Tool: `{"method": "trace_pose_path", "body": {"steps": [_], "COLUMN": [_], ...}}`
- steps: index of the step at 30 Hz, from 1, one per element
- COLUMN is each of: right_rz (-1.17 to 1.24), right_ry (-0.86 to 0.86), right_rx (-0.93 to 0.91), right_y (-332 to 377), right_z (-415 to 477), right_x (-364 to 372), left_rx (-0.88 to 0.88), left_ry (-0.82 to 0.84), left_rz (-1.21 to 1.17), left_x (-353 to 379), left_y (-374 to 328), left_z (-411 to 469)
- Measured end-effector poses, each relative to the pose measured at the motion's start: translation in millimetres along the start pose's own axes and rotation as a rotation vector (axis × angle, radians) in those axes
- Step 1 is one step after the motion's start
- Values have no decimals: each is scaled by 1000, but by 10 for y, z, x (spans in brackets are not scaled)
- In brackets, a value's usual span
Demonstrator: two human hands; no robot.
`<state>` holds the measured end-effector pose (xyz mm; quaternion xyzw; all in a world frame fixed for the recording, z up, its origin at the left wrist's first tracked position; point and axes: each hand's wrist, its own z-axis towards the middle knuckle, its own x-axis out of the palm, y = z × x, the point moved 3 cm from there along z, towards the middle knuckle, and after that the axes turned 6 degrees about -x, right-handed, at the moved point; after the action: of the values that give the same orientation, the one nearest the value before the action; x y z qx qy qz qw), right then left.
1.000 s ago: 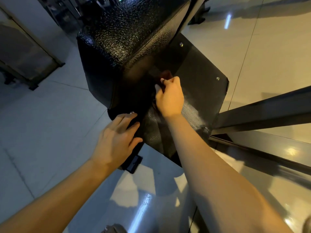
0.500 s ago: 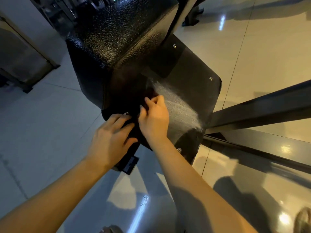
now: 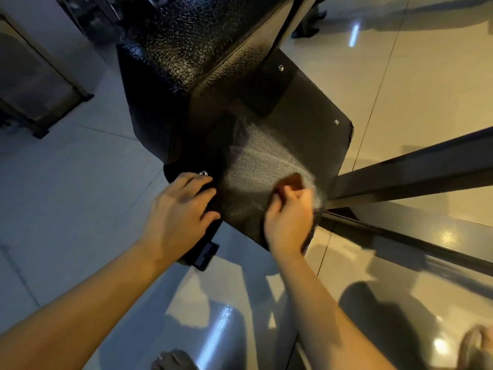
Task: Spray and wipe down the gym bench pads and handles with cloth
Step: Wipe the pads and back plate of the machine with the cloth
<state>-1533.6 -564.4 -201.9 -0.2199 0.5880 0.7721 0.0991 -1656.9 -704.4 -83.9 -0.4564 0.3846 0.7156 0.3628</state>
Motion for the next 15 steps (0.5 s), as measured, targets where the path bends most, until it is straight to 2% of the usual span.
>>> {"method": "trace_pose_path", "body": {"steps": [2, 4, 6, 9, 12, 13, 15], "right_rz": [94, 113, 36, -70, -158, -170, -83], "right_ry": [88, 136, 118, -27, 1, 10, 2], "right_rx": [-207, -387, -442, -163, 119, 152, 78], "right_y": [349, 384, 108, -512, -810, -729, -348], "right_z": [-207, -225, -93, 200, 348, 312, 140], "right_x": [78, 91, 67, -76, -184, -178, -111], "left_rx": [-3, 6, 12, -7, -12, -9, -8], "left_ry": [-2, -4, -8, -13, -17, -17, -22], "left_rz": [7, 16, 7, -29, -43, -38, -24], "left_x": [-10, -10, -6, 1, 22, 30, 33], "left_y": [-7, -6, -3, 9, 17, 19, 22], "left_z": [13, 14, 12, -3, -11, -12, -14]}}
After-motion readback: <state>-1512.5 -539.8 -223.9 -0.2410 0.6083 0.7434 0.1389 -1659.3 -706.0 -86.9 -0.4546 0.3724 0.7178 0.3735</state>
